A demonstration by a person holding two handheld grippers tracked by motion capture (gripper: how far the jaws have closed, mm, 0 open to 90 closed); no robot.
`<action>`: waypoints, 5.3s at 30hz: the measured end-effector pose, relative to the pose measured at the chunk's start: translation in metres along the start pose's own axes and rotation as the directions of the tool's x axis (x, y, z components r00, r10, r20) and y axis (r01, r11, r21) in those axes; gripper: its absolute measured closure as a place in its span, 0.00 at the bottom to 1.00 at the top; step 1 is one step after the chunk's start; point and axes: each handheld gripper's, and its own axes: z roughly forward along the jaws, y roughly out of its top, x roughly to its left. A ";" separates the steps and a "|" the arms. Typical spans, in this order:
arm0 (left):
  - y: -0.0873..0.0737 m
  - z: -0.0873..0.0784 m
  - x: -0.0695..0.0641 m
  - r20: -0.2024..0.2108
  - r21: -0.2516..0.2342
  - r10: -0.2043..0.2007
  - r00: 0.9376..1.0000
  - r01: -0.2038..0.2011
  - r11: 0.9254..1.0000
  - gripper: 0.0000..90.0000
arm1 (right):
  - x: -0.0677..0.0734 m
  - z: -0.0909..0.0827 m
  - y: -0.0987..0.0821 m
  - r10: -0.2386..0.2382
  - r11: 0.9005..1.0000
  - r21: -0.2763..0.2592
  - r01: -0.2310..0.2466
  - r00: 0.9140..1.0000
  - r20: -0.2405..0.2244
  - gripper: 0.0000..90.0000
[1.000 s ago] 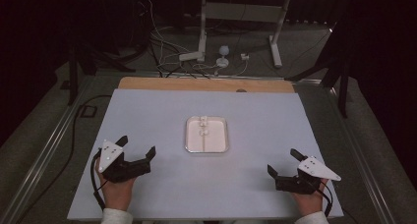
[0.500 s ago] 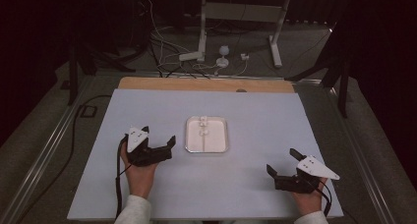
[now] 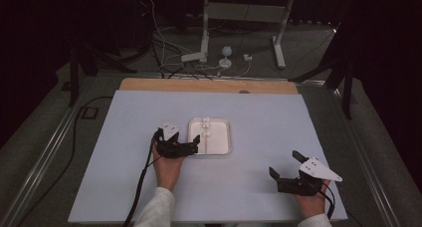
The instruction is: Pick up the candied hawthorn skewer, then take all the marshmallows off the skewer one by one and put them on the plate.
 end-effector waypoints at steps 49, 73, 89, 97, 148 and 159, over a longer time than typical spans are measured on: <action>-0.009 0.022 -0.010 0.074 0.341 -0.122 0.990 0.089 0.936 0.99 | 0.002 0.001 -0.001 -0.023 1.000 0.015 0.023 1.000 0.000 0.00; -0.004 -0.035 0.026 0.238 0.127 -0.153 0.959 0.126 0.984 1.00 | -0.001 0.002 0.010 0.047 0.999 -0.001 -0.047 0.998 -0.031 0.00; -0.008 -0.059 0.032 0.299 0.023 -0.053 0.953 0.049 0.999 1.00 | 0.001 0.039 0.057 0.060 0.998 0.031 -0.056 0.987 -0.148 0.00; -0.010 -0.069 0.033 0.333 -0.026 -0.018 0.943 0.029 0.999 1.00 | 0.003 0.063 0.076 0.103 0.994 0.045 -0.097 0.979 -0.175 0.00; -0.016 -0.072 0.010 0.392 -0.092 0.076 0.917 -0.044 0.995 1.00 | 0.066 0.171 0.136 0.446 0.887 0.332 -0.322 0.783 -0.433 0.73; -0.016 -0.072 0.008 0.391 -0.101 0.085 0.917 -0.050 0.994 1.00 | 0.065 0.170 0.139 0.478 0.872 0.331 -0.361 0.772 -0.419 0.86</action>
